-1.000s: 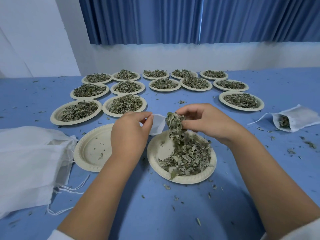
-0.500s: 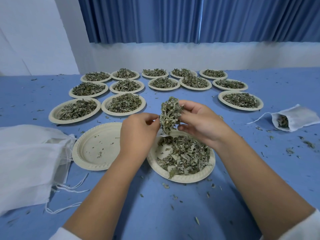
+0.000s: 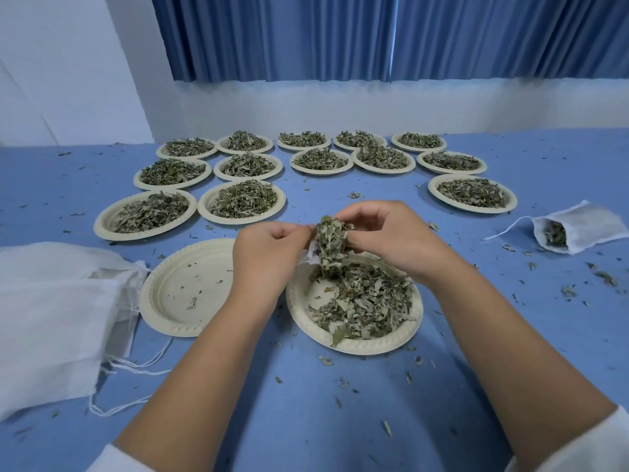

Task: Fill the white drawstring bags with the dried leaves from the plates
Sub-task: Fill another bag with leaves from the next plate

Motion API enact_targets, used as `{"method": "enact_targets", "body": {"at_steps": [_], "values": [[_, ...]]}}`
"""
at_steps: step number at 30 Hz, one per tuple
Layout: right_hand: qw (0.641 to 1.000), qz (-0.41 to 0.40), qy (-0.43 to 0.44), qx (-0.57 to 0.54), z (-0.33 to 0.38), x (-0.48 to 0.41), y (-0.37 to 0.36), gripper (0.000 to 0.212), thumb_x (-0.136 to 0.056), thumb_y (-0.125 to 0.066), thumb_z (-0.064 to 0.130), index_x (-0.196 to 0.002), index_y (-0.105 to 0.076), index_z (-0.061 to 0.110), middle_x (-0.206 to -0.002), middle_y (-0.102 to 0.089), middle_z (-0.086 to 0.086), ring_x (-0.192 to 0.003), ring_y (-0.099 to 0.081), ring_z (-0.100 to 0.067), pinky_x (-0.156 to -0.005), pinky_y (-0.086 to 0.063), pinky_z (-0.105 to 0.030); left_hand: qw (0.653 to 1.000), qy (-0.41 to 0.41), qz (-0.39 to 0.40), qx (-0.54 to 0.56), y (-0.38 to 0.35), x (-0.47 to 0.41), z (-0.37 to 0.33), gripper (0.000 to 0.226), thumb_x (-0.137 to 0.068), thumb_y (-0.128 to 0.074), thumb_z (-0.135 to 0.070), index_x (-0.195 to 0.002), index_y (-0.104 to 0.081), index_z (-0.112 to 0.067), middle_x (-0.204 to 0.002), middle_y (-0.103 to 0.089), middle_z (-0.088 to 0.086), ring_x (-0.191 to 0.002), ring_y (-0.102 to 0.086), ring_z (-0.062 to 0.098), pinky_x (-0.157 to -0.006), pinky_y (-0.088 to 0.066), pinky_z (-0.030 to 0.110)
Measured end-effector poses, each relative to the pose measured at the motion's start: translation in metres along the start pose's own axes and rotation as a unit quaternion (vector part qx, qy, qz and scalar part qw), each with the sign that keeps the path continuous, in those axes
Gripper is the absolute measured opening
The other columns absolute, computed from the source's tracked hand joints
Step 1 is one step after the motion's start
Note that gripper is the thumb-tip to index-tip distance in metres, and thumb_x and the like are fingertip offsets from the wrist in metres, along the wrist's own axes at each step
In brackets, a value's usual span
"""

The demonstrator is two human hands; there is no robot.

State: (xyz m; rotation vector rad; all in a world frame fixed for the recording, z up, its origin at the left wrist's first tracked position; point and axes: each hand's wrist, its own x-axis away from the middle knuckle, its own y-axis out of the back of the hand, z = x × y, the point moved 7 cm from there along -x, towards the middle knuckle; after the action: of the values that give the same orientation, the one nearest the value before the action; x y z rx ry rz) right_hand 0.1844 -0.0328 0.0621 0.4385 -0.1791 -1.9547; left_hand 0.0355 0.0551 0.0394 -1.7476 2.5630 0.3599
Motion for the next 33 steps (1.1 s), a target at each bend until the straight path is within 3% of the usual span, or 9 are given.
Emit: {"method": "enact_targets", "body": {"at_steps": [3,6,10,13,18,22,26,29,33], "values": [[0.998,0.013,0.014,0.053,0.004,0.002,-0.002,0.030,-0.084,-0.070,0.000,-0.081,-0.071,0.029,-0.063,-0.066,0.023,-0.056,-0.057,0.007,-0.057,-0.044,-0.007,1.000,-0.010,-0.004,-0.005,-0.001,0.001,-0.003,0.015,-0.081,-0.072,-0.025,-0.070,-0.076,-0.016,-0.063,-0.068,0.008,-0.057,-0.048,0.009,-0.062,-0.043,0.028],[0.995,0.006,0.015,0.099,0.004,0.003,-0.001,0.031,-0.083,-0.073,0.004,-0.077,-0.070,0.034,-0.061,-0.065,0.012,-0.050,-0.052,0.001,-0.053,-0.041,-0.010,1.000,-0.024,-0.006,-0.013,-0.003,0.003,-0.005,0.019,-0.082,-0.072,-0.027,-0.064,-0.075,-0.024,-0.062,-0.070,-0.007,-0.052,-0.052,0.003,-0.062,-0.046,0.026],[0.985,-0.002,0.037,0.167,0.005,0.003,-0.004,0.036,-0.079,-0.076,0.008,-0.071,-0.067,0.042,-0.087,-0.066,0.001,-0.076,-0.063,-0.017,-0.074,-0.052,-0.028,0.999,-0.035,0.000,-0.027,-0.006,0.005,-0.005,0.018,-0.083,-0.074,-0.031,-0.066,-0.073,-0.027,-0.067,-0.072,-0.006,-0.059,-0.059,0.004,-0.066,-0.051,0.028],[0.981,0.021,0.044,0.189,0.005,0.003,-0.010,0.035,-0.079,-0.074,0.010,-0.076,-0.066,0.045,-0.097,-0.060,0.007,-0.082,-0.062,-0.005,-0.079,-0.050,-0.017,0.999,-0.040,0.007,-0.035,-0.008,0.006,-0.005,0.018,-0.084,-0.073,-0.029,-0.067,-0.074,-0.023,-0.070,-0.072,-0.001,-0.060,-0.058,0.006,-0.066,-0.049,0.027],[0.988,0.082,-0.011,0.132,-0.003,0.005,-0.012,0.025,-0.089,-0.064,0.021,-0.084,-0.076,0.043,-0.094,-0.074,0.001,-0.087,-0.070,-0.016,-0.085,-0.055,-0.033,0.999,-0.026,0.004,-0.044,-0.004,0.006,-0.001,0.014,-0.084,-0.073,-0.028,-0.071,-0.074,-0.023,-0.076,-0.073,0.000,-0.068,-0.064,0.011,-0.071,-0.051,0.027],[0.997,0.053,-0.010,0.051,-0.008,0.001,-0.011,0.013,-0.086,-0.073,0.012,-0.090,-0.075,0.024,-0.076,-0.074,0.005,-0.070,-0.068,-0.008,-0.067,-0.054,-0.019,0.999,-0.017,0.022,-0.014,-0.005,0.006,0.001,0.013,-0.085,-0.072,-0.026,-0.073,-0.073,-0.024,-0.072,-0.071,0.004,-0.060,-0.059,0.008,-0.060,-0.047,0.015],[0.998,0.006,-0.053,-0.026,-0.019,-0.002,-0.007,0.026,-0.076,-0.083,0.009,-0.091,-0.063,0.016,-0.084,-0.069,-0.001,-0.065,-0.066,-0.006,-0.062,-0.053,-0.018,0.999,-0.014,0.043,0.014,-0.008,0.008,0.000,0.012,-0.087,-0.070,-0.025,-0.077,-0.073,-0.020,-0.057,-0.057,-0.001,-0.048,-0.045,0.003,-0.048,-0.037,0.011],[0.995,-0.011,-0.076,0.058,-0.025,-0.004,-0.003,0.034,-0.073,-0.085,0.027,-0.098,-0.063,0.026,-0.099,-0.063,0.005,-0.077,-0.064,-0.002,-0.073,-0.050,-0.020,0.998,-0.032,0.058,0.018,-0.009,0.010,-0.004,0.013,-0.089,-0.069,-0.024,-0.077,-0.072,-0.019,-0.070,-0.064,0.016,-0.055,-0.050,0.005,-0.054,-0.041,0.013],[0.989,0.054,-0.127,0.057,-0.031,0.000,-0.011,0.044,-0.081,-0.075,0.044,-0.120,-0.064,0.030,-0.106,-0.069,0.013,-0.100,-0.066,-0.007,-0.086,-0.050,-0.025,0.997,-0.037,0.066,0.030,-0.010,0.011,-0.007,0.013,-0.090,-0.067,-0.024,-0.081,-0.072,-0.017,-0.085,-0.068,0.020,-0.065,-0.056,0.011,-0.066,-0.047,0.023]]}}
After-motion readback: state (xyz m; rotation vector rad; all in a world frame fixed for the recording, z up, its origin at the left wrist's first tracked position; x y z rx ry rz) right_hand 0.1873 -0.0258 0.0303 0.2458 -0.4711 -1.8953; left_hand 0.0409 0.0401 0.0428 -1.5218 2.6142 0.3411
